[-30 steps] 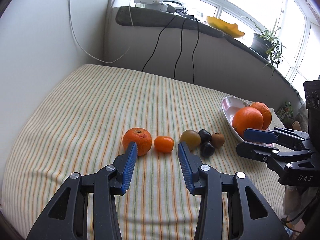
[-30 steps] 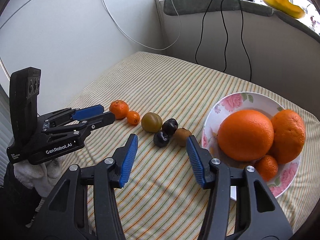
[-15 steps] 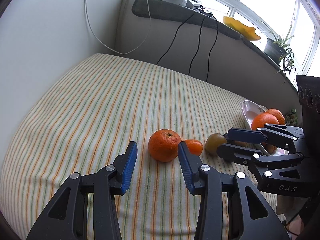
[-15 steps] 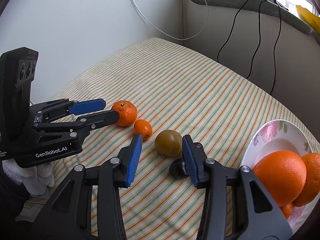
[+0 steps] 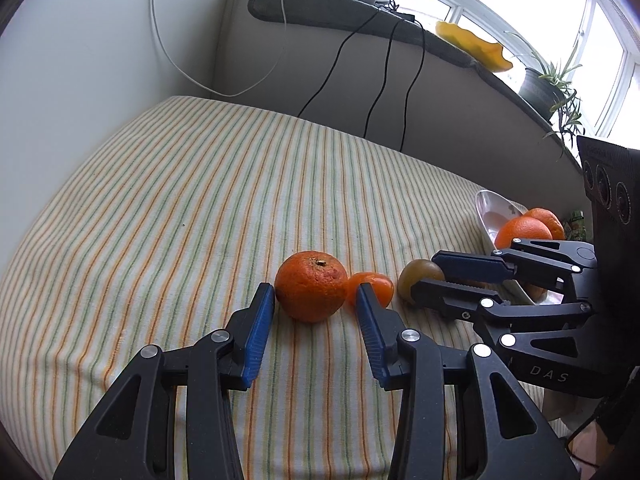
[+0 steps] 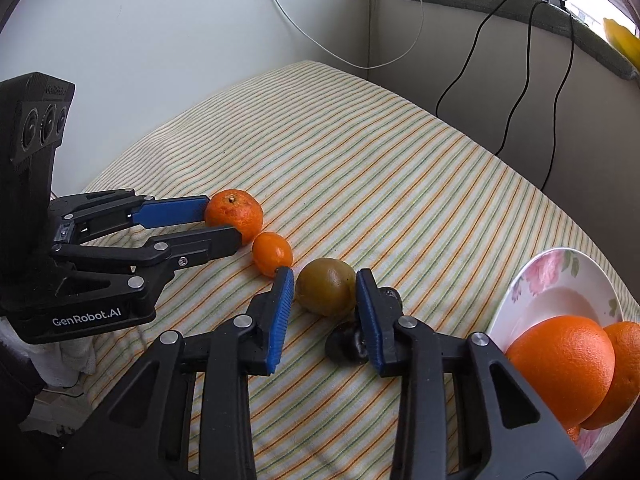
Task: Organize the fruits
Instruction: 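Grasp the olive-green fruit with the right gripper while the left gripper grasps a tangerine, then lift and carry both held fruits toward the plate with both grippers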
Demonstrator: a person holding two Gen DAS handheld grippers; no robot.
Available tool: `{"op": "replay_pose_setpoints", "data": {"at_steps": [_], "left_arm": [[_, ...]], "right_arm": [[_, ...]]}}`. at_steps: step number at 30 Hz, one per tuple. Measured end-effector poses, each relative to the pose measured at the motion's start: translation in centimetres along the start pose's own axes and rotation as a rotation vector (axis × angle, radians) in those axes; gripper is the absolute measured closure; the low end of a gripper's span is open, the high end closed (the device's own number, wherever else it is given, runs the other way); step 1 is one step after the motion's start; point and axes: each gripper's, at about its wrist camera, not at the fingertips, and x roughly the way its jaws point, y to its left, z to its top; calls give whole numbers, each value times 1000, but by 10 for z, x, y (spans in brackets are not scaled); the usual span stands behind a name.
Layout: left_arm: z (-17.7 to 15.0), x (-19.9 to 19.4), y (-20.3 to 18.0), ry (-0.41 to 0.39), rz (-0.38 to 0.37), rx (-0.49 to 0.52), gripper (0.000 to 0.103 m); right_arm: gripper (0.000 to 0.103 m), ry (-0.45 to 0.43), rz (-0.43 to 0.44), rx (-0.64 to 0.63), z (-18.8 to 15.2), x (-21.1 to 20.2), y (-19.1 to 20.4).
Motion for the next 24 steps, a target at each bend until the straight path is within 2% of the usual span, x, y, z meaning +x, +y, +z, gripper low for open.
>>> {"op": "replay_pose_setpoints", "data": {"at_steps": [5,14,17,24], "left_arm": [[1,0,3,-6,2,-12,66],[1,-5,2,-22,9,-14,67],[5,-10,0,-41,0,-12,75],[10,-6,-3,-45,10,13,77]], "right_arm": [[74,0,4,-5,0,2,-1],[76,-30,4,-2,1,-9,-2],[76,-45,3,7,2,-14,-5],[76,-59,8,38,1,-21,-17]]}}
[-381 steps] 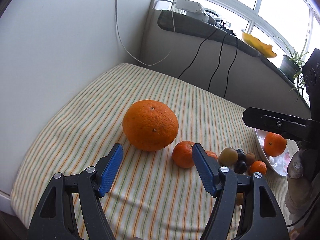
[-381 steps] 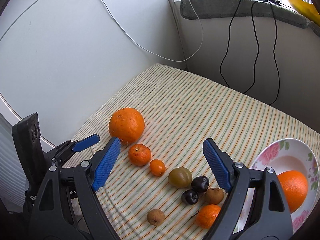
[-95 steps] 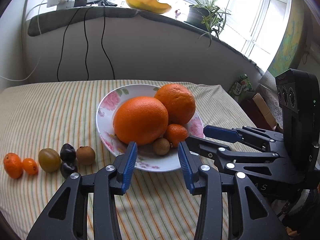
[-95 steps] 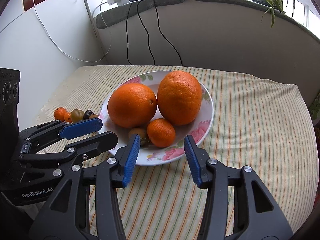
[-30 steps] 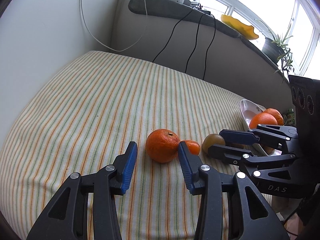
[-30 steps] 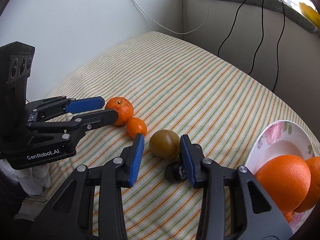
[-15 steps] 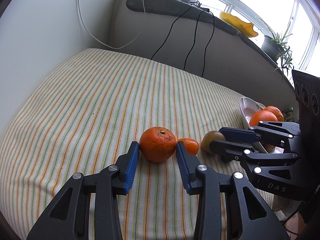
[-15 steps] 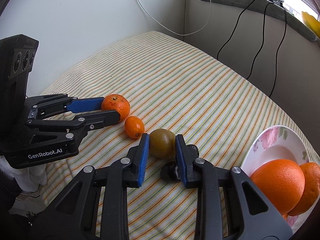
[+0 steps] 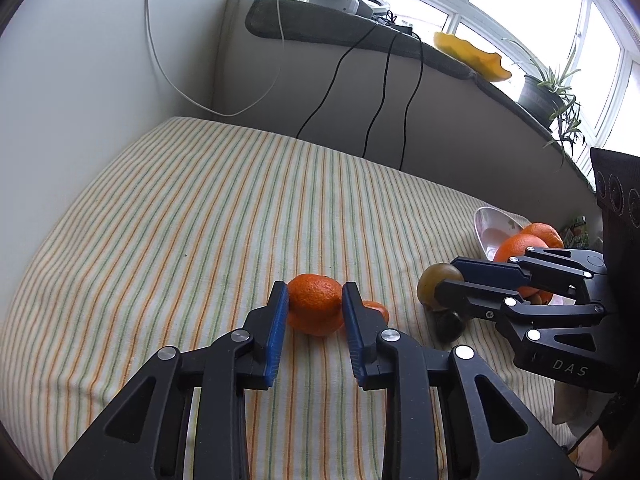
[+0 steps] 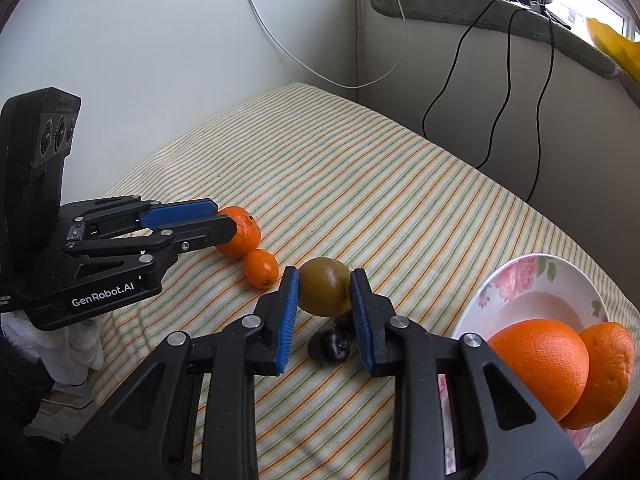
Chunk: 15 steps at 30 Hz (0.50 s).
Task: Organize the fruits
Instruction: 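Lift and carry both held fruits toward the plate with both grippers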
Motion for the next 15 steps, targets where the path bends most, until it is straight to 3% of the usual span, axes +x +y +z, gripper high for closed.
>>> {"op": "replay_pose_setpoints", "data": {"at_steps": [4,6,8,11,15], "left_arm": [[-2,0,5,17,-10,-28,72],[-4,1,3,32,-8,-25,57],[-7,6,2,50,-3,-24,53],[-7,11,4,61,-8,-42,55],[-5,12,4,52,-18,-46,65]], "right_arm": [[76,6,6,3,-3,2,1],[76,4,6,-3,-3,2,2],[76,4,6,-7,-3,1,2],[76,6,4,-10,-2,3,3],[76,5,5,-9,-2,2,2]]}}
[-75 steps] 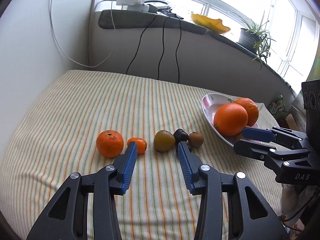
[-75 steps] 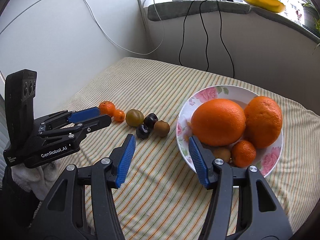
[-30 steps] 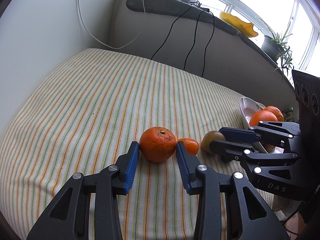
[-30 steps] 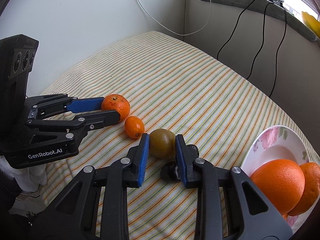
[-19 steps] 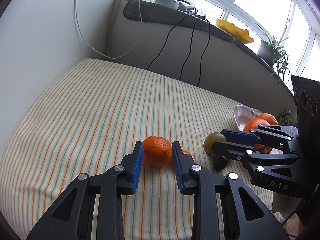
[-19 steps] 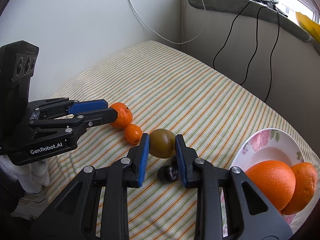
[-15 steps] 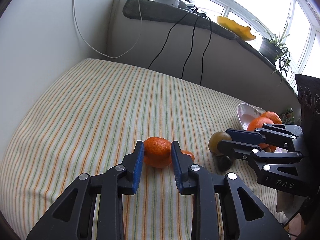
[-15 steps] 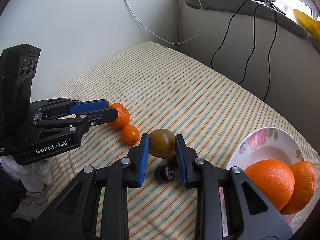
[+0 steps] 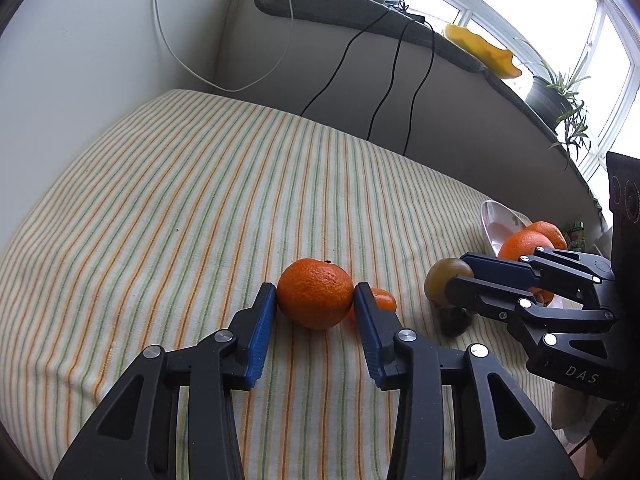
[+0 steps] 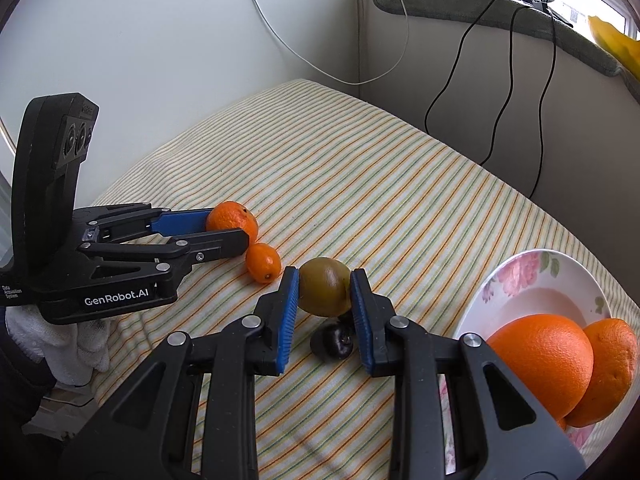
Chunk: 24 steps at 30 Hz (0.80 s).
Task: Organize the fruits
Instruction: 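Lift and carry both held fruits toward the plate with both grippers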
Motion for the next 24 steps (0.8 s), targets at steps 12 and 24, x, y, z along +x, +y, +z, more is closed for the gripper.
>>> {"op": "replay_pose_setpoints", "data": {"at_steps": [12,24], "left_arm": [[14,-9,-16,-53,-18,27,65],[37,5,-66,-72,-111,97,65]], "right_arm": [[76,-49,-3,23,3,-18,-9],[76,-112,-61,105,-1,-57,-60]]}}
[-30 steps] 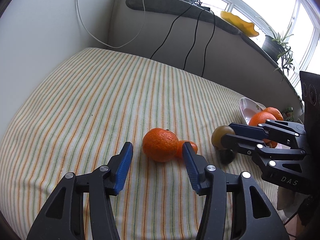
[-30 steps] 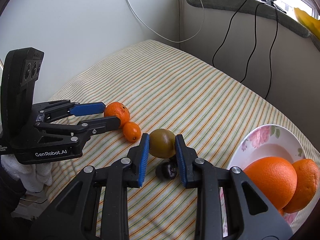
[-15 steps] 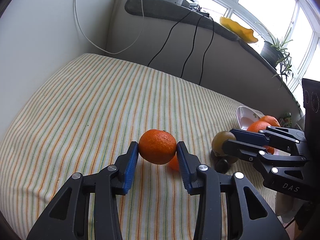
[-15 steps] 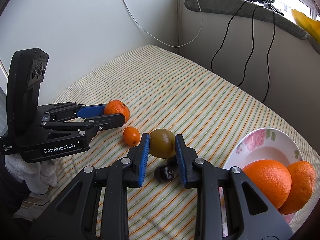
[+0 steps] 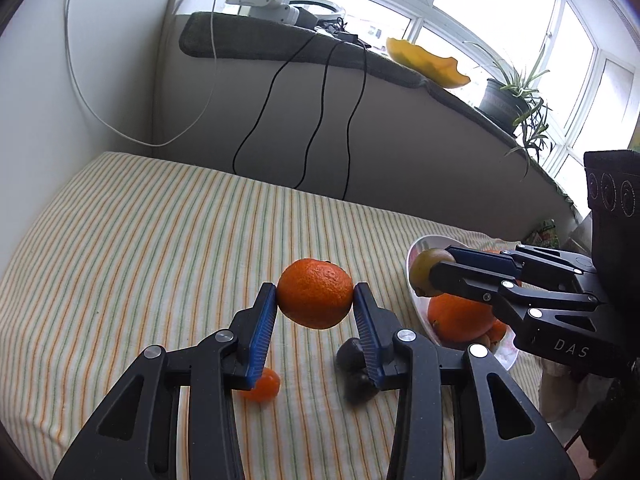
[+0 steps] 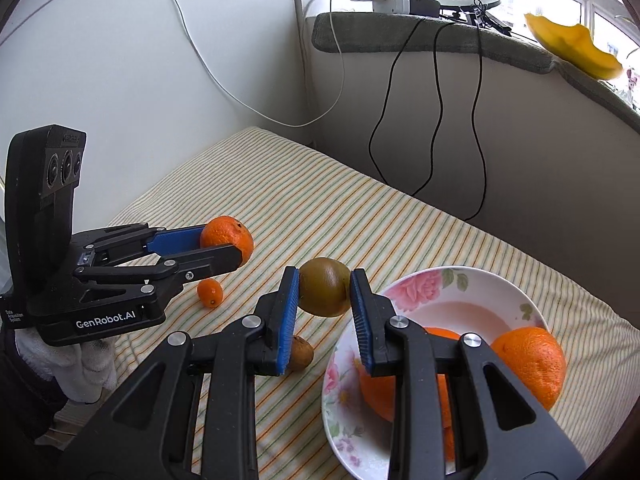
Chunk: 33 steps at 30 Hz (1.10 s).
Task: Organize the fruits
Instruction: 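Lift and carry both held fruits toward the plate with both grippers, then open the right gripper over the plate while the left gripper releases the tangerine there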
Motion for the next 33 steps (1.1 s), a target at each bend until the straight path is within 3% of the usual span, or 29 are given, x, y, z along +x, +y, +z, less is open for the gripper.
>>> {"op": "replay_pose_setpoints", "data": {"at_steps": [17,33], "left_arm": [[28,48,-60,33,-117,82,65],[30,79,-83,89,-158,106,65]], "right_arm": [[76,-14,-59,145,-2,-12,-88],[76,21,-60,198,-5,0,-115]]}}
